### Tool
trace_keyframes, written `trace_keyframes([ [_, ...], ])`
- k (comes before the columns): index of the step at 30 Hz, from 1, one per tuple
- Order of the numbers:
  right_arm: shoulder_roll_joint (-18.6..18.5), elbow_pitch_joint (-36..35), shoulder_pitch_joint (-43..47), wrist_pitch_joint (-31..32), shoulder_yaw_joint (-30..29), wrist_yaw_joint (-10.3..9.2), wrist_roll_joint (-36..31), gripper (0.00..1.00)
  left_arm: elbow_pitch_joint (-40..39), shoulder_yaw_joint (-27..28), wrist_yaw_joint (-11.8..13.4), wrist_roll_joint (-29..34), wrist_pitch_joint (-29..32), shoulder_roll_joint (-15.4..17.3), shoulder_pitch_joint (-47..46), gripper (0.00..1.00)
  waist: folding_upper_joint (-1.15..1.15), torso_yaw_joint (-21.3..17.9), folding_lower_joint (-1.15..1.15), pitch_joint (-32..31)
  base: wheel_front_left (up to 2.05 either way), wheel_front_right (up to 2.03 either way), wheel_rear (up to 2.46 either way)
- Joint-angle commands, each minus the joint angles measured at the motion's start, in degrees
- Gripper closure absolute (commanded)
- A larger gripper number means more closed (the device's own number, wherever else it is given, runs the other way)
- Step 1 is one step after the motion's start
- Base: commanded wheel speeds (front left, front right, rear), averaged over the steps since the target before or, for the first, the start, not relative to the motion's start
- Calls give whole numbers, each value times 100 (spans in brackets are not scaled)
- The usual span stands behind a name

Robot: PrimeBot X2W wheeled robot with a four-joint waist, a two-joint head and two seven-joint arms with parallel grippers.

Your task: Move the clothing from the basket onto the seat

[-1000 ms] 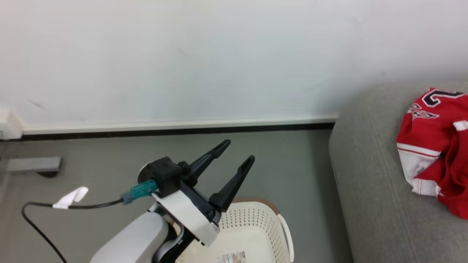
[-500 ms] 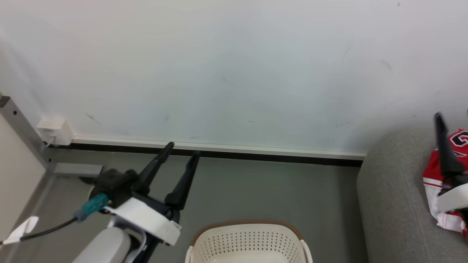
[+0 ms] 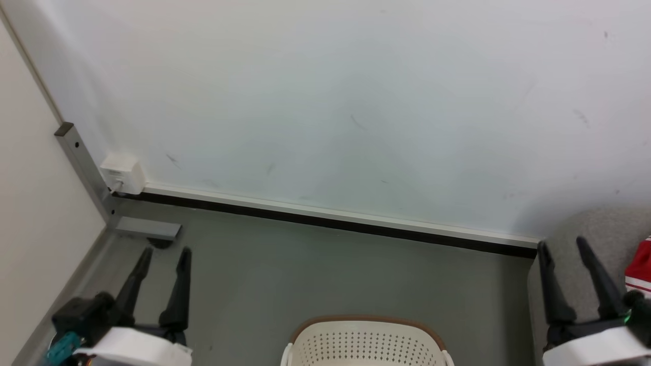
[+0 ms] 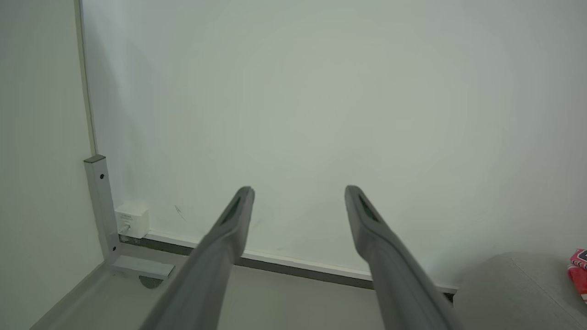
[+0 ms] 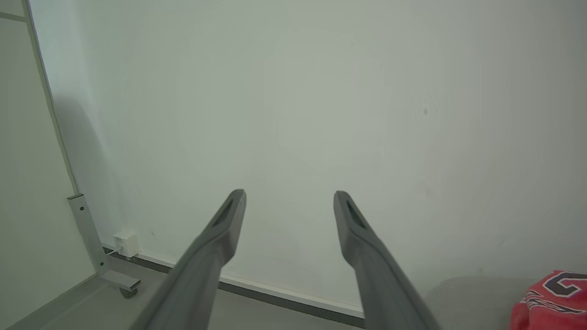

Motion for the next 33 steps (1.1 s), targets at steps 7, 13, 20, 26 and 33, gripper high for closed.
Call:
trace_keyframes([
  [7, 433, 69, 472, -99, -129, -13, -129, 0, -127, 925, -264, 564, 1, -398, 678, 0, 0, 55, 1, 32, 0, 0, 0],
  [13, 684, -138, 846, -91, -250, -13, -459, 0, -2, 1493, -523, 1189, 1, -795, 1052, 0, 0, 22, 1, 28, 0, 0, 0],
  [20, 818, -225, 970, -92, -249, -13, -610, 0, 107, 1707, -741, 1434, 1, -1074, 1054, 0, 0, -51, 1, 49, 0, 0, 0],
  [26, 814, -235, 938, -93, -248, -13, -670, 0, 141, 1824, -846, 1611, 1, -1222, 991, 0, 0, -127, 1, 37, 0, 0, 0],
  [33, 766, -252, 948, -93, -272, -13, -685, 0, 121, 1881, -896, 1733, 1, -1306, 1024, 0, 0, -230, 1, 28, 0, 0, 0],
])
